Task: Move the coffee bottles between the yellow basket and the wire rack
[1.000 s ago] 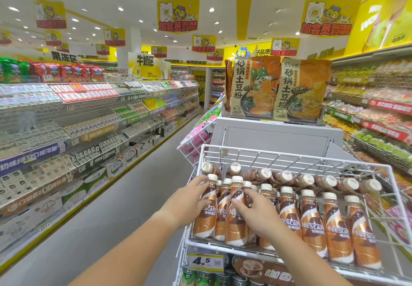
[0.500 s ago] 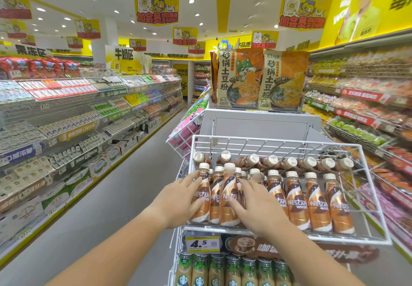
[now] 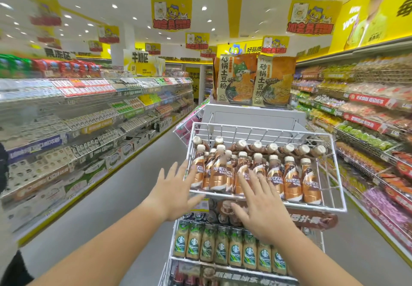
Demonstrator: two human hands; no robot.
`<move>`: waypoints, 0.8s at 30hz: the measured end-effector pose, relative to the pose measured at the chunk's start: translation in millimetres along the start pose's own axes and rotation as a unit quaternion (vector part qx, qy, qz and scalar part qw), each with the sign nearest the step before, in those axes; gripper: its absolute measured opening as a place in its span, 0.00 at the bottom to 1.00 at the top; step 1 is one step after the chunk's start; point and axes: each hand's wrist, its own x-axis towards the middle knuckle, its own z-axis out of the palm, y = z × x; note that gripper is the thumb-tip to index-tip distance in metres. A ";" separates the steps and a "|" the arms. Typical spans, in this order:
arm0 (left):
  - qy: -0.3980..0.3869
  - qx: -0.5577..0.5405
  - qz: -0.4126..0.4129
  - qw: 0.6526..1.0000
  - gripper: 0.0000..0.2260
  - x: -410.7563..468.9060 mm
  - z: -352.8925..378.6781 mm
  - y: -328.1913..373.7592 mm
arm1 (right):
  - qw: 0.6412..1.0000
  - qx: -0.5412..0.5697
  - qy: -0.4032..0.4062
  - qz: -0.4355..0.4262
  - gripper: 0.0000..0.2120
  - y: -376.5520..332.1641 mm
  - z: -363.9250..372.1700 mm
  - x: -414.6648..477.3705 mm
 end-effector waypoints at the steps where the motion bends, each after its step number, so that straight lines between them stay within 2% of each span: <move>1: 0.004 0.000 -0.004 1.000 0.40 -11.9 -0.1 9.8 | 1.000 0.000 0.000 -0.005 0.41 3.2 -0.6 -13.9; 6: 0.016 -0.002 -0.021 1.000 0.38 -70.8 13.9 68.5 | 0.999 -0.011 -0.028 -0.018 0.40 20.9 9.3 -88.1; 13: -0.020 -0.012 -0.040 0.999 0.37 -143.2 77.3 129.2 | 0.997 0.008 -0.064 -0.036 0.39 29.9 61.7 -168.2; 19: -0.031 -0.003 -0.040 0.999 0.36 -184.2 183.3 152.5 | 0.992 0.030 -0.115 -0.038 0.37 15.6 162.1 -227.2; 24: -0.078 -0.011 -0.021 0.997 0.34 -214.1 296.7 164.1 | 0.982 0.040 -0.186 -0.025 0.38 5.5 273.1 -285.4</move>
